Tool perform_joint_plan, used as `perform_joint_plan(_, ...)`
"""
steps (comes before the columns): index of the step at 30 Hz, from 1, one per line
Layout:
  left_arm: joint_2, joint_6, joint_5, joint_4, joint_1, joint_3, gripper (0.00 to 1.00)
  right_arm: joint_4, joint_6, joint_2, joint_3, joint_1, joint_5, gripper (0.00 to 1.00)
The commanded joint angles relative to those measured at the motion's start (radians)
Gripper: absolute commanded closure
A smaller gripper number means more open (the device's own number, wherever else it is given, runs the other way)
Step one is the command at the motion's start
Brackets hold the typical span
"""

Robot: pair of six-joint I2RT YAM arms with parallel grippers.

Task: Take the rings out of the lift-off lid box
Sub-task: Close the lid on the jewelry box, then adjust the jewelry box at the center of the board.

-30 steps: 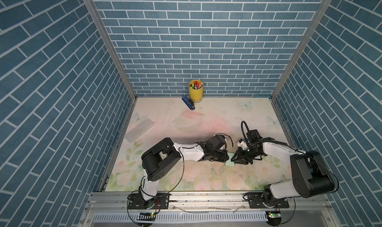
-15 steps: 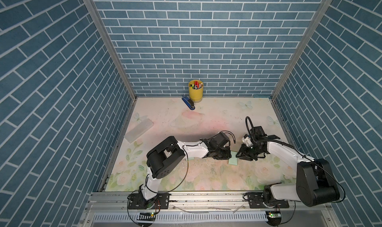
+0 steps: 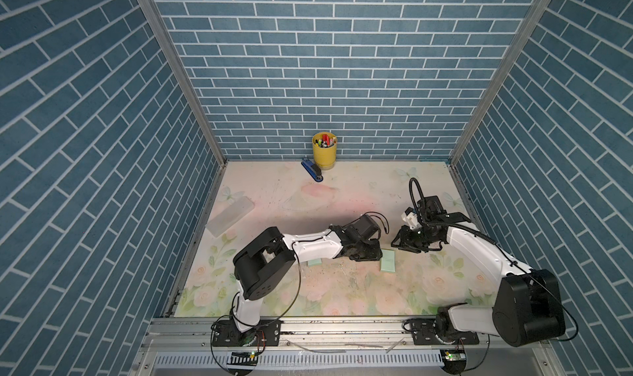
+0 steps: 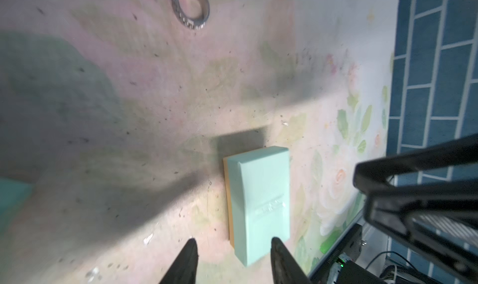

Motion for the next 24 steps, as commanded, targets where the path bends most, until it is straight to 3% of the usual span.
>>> perform_joint_plan(1,-0.085,0.145,-0.038,-0.138,0.043,0.041,0.50,-0.050,-0.026,-0.018,0.075,0.035,0.023,0.64)
perform_joint_plan(8,-0.114,0.448,-0.103,-0.438,0.151,0.142,0.46,0.003,0.021,0.053,0.173,0.201,0.074,0.52)
perform_joint_plan(11,-0.086,0.586,-0.170,-0.533,0.180,0.175,0.45,0.039,0.032,0.079,0.201,0.218,0.071,0.50)
perform_joint_plan(14,-0.061,0.689,-0.238,-0.578,0.181,0.176,0.43,0.018,0.009,0.078,0.236,0.217,0.117,0.41)
perform_joint_plan(21,-0.038,0.680,-0.278,-0.545,0.206,0.144,0.40,0.006,-0.028,0.116,0.238,0.207,0.098,0.36)
perform_joint_plan(24,-0.028,0.660,-0.244,-0.518,0.224,0.130,0.40,0.031,-0.022,0.119,0.211,0.197,0.084,0.36)
